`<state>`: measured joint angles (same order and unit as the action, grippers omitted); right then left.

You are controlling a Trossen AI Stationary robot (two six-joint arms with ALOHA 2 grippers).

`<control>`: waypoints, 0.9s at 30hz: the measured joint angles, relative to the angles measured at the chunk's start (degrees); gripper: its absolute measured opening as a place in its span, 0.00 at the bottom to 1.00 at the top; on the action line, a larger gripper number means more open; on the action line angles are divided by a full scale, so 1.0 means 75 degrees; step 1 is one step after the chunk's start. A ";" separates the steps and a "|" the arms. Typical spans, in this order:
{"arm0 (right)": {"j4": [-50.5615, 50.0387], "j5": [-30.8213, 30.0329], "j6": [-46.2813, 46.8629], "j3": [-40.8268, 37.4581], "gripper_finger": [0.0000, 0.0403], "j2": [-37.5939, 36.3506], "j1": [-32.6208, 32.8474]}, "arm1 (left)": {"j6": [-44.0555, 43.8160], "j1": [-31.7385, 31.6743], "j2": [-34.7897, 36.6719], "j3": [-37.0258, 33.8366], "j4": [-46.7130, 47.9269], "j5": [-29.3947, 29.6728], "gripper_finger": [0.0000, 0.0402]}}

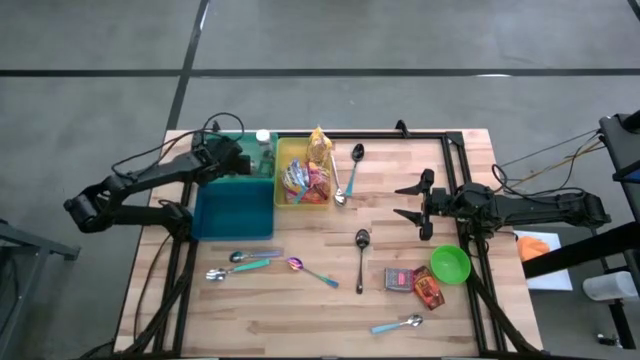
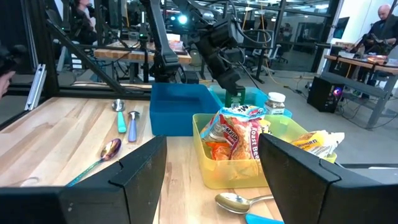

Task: Pick & Place Food Item
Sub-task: Put the green spice can into the green bin, then put the red spice can into the green bin

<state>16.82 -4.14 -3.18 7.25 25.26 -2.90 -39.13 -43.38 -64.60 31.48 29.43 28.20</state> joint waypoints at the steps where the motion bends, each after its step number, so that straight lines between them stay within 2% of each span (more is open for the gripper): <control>1: 0.0000 -0.0003 0.0006 0.0000 0.62 0.0000 0.0000 | 0.0000 0.0001 0.0000 0.0000 -0.0001 -0.0019 0.33; 8: -0.0003 -0.0003 0.0008 0.0000 0.62 0.0003 0.0000 | 0.0020 0.0001 0.0000 0.0000 -0.0025 -0.0143 0.36; 19: -0.0003 -0.0001 0.0000 0.0000 0.62 0.0001 0.0000 | 0.0024 0.0001 0.0000 0.0000 -0.0154 -0.0295 0.71; 23: -0.0004 -0.0003 -0.0002 0.0000 0.62 0.0002 0.0000 | 0.0028 0.0004 0.0000 0.0056 -0.0131 -0.0311 0.76; 27: -0.0003 -0.0003 0.0005 0.0000 0.62 0.0000 0.0000 | 0.0052 0.0008 0.0006 0.0224 -0.0120 -0.0324 0.77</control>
<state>16.80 -4.16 -3.14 7.25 25.26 -2.90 -38.74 -43.32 -64.55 33.16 28.53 25.77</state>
